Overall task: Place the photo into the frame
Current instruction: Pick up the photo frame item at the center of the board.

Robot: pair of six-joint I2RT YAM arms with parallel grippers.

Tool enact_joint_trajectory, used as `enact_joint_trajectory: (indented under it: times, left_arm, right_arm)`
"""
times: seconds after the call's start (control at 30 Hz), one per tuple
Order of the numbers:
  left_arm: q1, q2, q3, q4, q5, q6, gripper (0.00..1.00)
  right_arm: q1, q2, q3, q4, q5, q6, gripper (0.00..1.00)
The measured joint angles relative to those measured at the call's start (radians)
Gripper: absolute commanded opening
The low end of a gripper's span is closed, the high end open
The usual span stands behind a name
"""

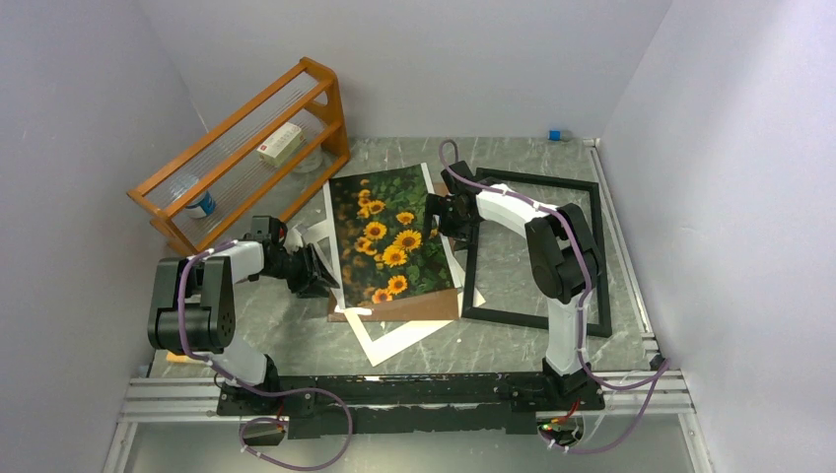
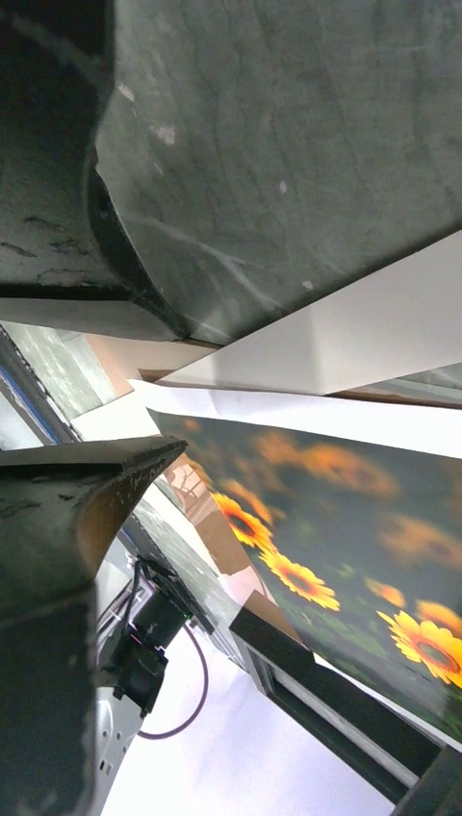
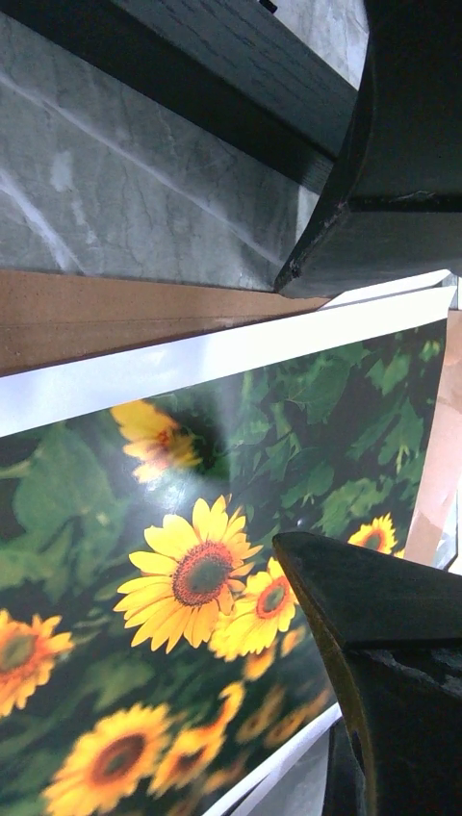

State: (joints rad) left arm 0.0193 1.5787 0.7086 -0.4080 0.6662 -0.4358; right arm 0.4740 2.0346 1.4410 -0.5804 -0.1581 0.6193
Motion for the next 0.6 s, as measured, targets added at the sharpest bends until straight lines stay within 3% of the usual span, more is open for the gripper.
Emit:
enact_joint_trajectory:
  times: [0.4, 0.6]
  left_arm:
    - [-0.002, -0.047, -0.034, 0.099, -0.043, -0.082, 0.59]
    - [-0.019, -0.075, -0.016, 0.067, -0.127, -0.085, 0.64]
  right_arm:
    - [-0.003, 0.003, 0.002, 0.000, 0.000, 0.001, 0.93]
    - [-0.003, 0.004, 0.002, 0.006, -0.010, 0.017, 0.92]
